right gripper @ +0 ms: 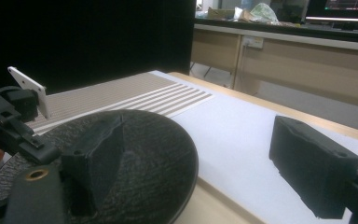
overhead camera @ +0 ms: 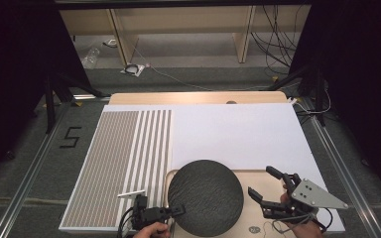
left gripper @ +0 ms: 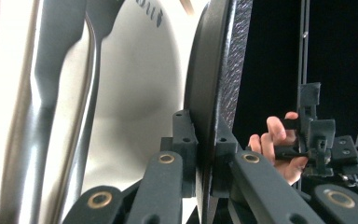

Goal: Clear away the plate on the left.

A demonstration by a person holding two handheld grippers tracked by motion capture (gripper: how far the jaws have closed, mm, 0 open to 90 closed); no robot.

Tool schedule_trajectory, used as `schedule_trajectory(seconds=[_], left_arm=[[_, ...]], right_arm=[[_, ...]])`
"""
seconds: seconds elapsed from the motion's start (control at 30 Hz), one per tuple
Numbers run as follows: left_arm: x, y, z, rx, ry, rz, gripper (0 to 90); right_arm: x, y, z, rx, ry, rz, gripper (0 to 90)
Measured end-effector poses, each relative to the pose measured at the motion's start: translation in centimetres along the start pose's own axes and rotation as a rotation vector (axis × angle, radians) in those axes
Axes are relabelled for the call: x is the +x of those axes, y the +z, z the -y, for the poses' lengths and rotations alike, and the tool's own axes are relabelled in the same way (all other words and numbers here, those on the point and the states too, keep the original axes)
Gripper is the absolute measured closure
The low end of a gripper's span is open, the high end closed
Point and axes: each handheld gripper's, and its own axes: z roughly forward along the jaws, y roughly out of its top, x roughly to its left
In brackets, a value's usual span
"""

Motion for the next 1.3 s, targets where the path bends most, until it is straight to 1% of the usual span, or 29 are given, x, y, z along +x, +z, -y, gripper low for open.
schedule_trajectory(seconds=[0.23, 0.5, 0.6, 0.77, 0.9, 0.97, 1.1, 1.2, 1.3], left_arm=[[-0.2, 0.9, 0.3, 0.043, 0.022, -0.024, 84.4], [-0.4, 1.9, 0.6, 0.074, 0.046, -0.049, 84.4], [-0.4, 2.1, 0.6, 0.084, 0.043, -0.054, 84.4], [-0.4, 2.5, 0.6, 0.097, 0.054, -0.07, 84.3], [-0.3, 2.9, 0.6, 0.106, 0.045, -0.075, 84.3], [-0.3, 3.1, 0.6, 0.113, 0.049, -0.078, 84.3], [-0.3, 3.6, 0.6, 0.12, 0.045, -0.083, 84.3], [-0.3, 3.9, 0.6, 0.127, 0.052, -0.092, 84.3], [-0.3, 4.2, 0.7, 0.131, 0.048, -0.099, 84.2]], right_arm=[[0.0, 0.0, 0.0, 0.0, 0.001, 0.0, 19.2], [0.0, 0.0, 0.0, -0.003, 0.0, -0.001, 19.2], [0.0, 0.0, 0.0, -0.003, 0.001, -0.001, 19.2], [0.0, 0.0, 0.0, -0.002, 0.001, 0.0, 19.2], [0.0, 0.0, 0.0, -0.002, 0.001, 0.0, 19.2], [0.0, 0.0, 0.0, -0.005, 0.001, -0.001, 19.2], [0.0, 0.0, 0.0, -0.004, 0.001, 0.0, 19.2], [0.0, 0.0, 0.0, -0.007, 0.002, 0.0, 19.2], [-0.1, 0.0, 0.0, -0.007, 0.003, 0.0, 19.2]])
